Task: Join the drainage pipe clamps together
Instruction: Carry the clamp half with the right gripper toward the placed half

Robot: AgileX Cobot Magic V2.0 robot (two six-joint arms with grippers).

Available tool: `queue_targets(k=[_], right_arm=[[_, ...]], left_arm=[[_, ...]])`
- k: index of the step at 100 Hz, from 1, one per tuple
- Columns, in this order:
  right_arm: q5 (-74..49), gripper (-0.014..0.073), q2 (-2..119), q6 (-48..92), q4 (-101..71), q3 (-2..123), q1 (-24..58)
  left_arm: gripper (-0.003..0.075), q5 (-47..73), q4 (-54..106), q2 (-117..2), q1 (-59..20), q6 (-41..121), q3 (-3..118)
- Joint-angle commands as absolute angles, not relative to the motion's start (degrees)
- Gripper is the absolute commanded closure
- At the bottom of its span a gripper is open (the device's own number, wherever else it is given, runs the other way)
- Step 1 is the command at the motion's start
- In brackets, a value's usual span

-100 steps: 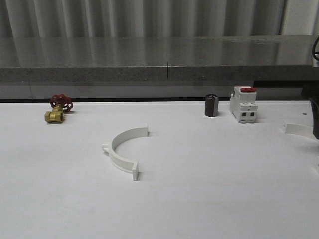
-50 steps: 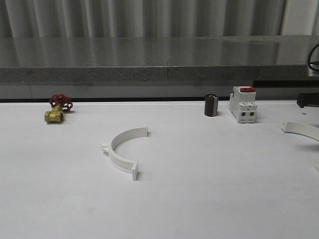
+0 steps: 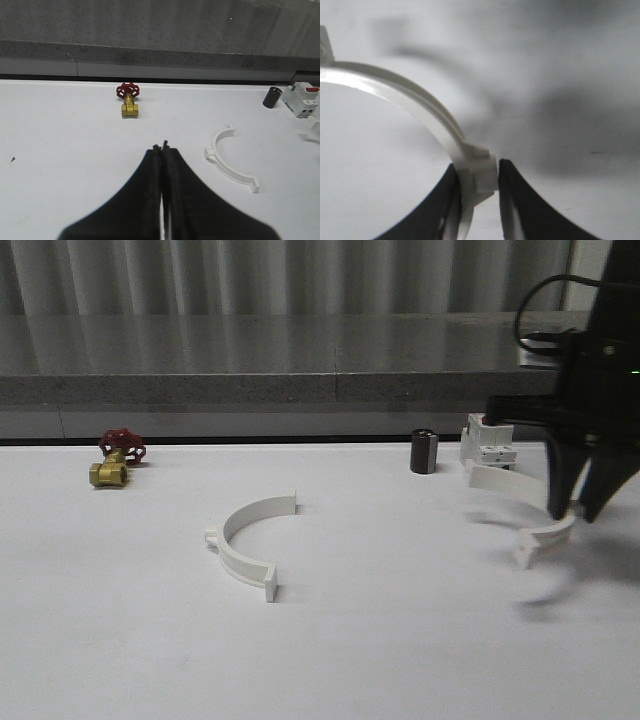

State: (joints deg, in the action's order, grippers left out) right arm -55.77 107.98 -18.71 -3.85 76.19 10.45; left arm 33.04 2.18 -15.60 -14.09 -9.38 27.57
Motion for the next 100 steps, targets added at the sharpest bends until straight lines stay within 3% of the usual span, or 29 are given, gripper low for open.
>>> queue_targets(k=[1, 24, 100], right_arm=[[-55.3, 0.0515, 104.7, -23.1, -4.2, 78.0, 15.0], [-56.2, 0.0515, 104.8, -28.9, -4.2, 83.8, 22.0], [-59.0, 0.0515, 119.2, -36.5, -1.0, 97.7, 28.8]], left_arm=[[0.074, 28.6, 2.7, -16.1, -13.9, -9.8, 29.1], [0.074, 28.6, 2.7, -16.1, -13.9, -9.8, 29.1], [0.074, 28.6, 2.7, -16.1, -13.9, -9.8, 29.1]])
